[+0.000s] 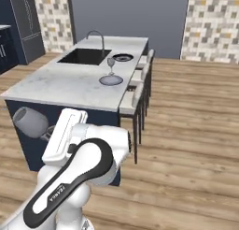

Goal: Retrieve the wine glasses from the counter and place one next to each plate.

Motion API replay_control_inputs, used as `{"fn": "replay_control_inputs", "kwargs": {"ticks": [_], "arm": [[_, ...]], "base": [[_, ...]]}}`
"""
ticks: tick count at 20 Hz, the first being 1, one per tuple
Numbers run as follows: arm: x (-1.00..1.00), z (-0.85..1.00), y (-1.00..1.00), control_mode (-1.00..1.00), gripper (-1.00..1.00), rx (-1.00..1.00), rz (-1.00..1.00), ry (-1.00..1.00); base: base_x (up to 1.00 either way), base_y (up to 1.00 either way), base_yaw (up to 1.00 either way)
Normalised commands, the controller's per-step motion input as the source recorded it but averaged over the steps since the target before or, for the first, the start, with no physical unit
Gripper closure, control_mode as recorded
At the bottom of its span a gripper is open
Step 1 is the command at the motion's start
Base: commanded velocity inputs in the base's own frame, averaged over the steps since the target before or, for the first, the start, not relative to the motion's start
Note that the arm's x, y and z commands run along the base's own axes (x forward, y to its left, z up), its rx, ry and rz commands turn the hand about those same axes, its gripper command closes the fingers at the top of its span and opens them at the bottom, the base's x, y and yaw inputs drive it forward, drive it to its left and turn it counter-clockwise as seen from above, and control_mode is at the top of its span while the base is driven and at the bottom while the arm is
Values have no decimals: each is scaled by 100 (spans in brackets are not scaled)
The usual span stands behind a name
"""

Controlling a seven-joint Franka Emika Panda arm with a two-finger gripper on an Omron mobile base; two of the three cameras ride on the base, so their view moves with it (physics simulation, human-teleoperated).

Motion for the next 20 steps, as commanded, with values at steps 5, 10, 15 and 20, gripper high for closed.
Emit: {"fn": "replay_control_inputs", "kwargs": {"ticks": [5, 10, 15, 20], "arm": [[0, 0, 0, 100, 100, 0, 0, 0], [0, 0, 0, 100, 100, 0, 0, 0], [0, 0, 0, 100, 100, 0, 0, 0], [0, 0, 0, 100, 100, 0, 0, 0]], "base": [[88, -100, 22], [99, -100, 26], [99, -100, 26], [80, -94, 42]]}}
